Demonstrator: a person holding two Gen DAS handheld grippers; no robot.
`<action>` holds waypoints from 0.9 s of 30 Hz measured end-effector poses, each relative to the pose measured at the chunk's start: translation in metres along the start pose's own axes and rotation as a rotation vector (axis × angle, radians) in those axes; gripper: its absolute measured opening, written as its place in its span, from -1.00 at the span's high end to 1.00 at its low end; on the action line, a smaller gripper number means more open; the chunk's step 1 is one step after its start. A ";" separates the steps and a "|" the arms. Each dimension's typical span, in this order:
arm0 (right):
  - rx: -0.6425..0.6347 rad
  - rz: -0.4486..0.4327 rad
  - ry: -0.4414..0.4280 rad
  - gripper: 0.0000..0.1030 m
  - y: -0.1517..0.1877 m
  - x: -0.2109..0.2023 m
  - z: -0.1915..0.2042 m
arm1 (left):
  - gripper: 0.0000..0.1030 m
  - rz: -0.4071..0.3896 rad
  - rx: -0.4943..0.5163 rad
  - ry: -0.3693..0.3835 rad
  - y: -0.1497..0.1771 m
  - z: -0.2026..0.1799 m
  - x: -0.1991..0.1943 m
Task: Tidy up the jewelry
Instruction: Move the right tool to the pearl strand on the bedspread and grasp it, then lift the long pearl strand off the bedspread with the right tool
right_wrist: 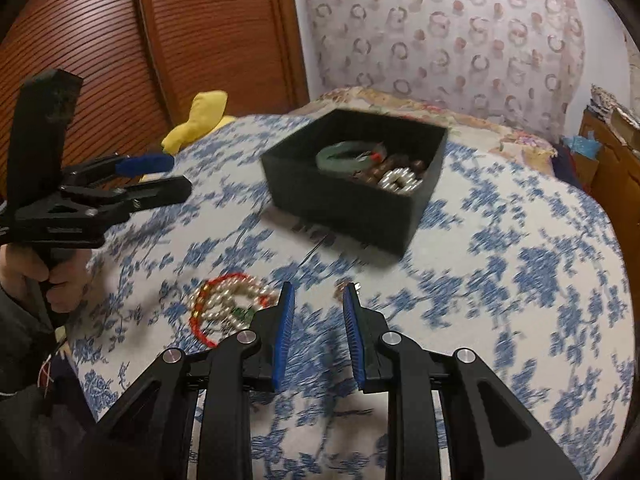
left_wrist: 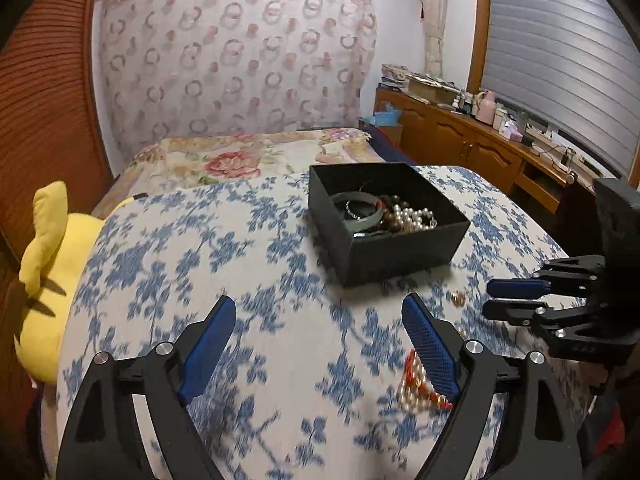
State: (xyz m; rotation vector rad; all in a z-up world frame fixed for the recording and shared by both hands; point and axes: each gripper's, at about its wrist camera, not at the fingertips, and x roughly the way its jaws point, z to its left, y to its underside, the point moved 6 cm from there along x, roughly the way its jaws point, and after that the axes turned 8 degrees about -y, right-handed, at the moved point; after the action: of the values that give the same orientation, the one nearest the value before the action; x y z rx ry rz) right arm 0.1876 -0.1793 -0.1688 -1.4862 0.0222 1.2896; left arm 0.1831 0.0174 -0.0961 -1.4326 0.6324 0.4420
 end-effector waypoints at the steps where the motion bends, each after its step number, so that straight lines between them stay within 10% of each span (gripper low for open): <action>1: 0.002 0.011 -0.008 0.47 0.002 0.004 0.002 | -0.59 0.001 -0.004 0.000 0.003 0.002 -0.002; 21: 0.055 0.090 -0.039 0.58 -0.010 0.035 0.001 | -0.65 -0.008 -0.041 0.021 0.019 0.008 -0.016; 27: 0.052 0.092 -0.086 0.90 -0.008 0.036 0.005 | -0.65 0.010 -0.041 0.021 0.023 0.005 -0.012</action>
State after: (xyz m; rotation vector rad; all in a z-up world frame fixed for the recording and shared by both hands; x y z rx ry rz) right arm 0.2041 -0.1512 -0.1873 -1.3980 0.0685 1.4160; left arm 0.1600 0.0260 -0.1062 -1.4752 0.6512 0.4501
